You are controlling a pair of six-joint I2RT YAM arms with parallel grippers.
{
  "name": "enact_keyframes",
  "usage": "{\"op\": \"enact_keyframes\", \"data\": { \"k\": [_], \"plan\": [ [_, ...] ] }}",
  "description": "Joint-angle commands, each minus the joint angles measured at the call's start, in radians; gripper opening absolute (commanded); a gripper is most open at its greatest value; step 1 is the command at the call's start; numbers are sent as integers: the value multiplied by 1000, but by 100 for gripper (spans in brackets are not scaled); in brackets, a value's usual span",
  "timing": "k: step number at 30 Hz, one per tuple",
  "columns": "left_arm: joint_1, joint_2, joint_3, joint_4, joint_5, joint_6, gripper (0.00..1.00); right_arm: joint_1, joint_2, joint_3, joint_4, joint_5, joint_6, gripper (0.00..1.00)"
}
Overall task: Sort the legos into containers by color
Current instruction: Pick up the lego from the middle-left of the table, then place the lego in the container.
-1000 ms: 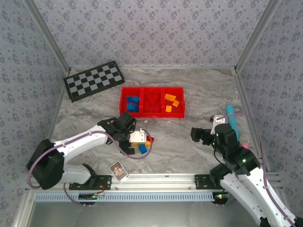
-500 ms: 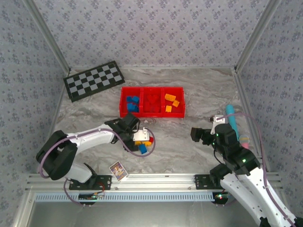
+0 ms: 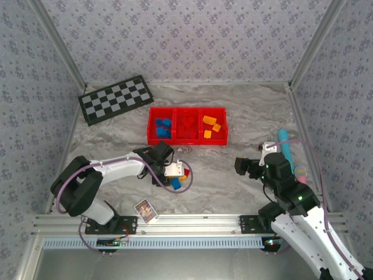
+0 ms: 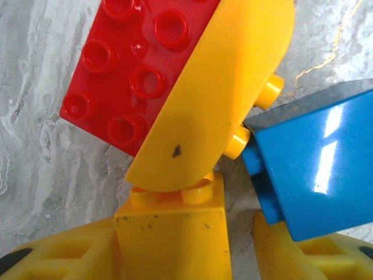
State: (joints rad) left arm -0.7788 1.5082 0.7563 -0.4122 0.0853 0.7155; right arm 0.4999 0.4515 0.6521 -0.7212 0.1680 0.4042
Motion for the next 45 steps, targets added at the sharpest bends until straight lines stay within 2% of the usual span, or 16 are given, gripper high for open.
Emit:
{"op": "enact_keyframes", "data": {
  "k": [1,5,10,15,18,22,26,30,36,45],
  "plan": [
    [6,29,0,47,-38,18,43,-1,-9,-7,16,-3,7,100],
    [4,29,-5,63,-64,34,26,-1,-8,-6,14,-2,9,100],
    [5,-1,-18,105,-119,37,13,-3,-10,-6,14,0,9,100],
    [20,-86,-19,159,-120,-42,9,-1,-9,-6,14,-2,10,100],
    [40,-146,-12,190,-126,-94,0,-1,-8,-8,16,-2,9,100],
    [52,-211,9,247,-172,-165,0,-1,-10,-9,18,-2,7,100],
    [50,-211,114,241,-172,-250,0,-1,-9,-9,17,-2,7,100],
    [51,-135,250,263,-160,-322,0,-2,-7,-10,18,1,5,100],
    [36,113,525,204,-116,-381,0,1,-8,-2,-1,8,9,100],
    [-30,427,810,178,-96,-451,0,18,-7,-2,-6,29,11,100]
  ]
}}
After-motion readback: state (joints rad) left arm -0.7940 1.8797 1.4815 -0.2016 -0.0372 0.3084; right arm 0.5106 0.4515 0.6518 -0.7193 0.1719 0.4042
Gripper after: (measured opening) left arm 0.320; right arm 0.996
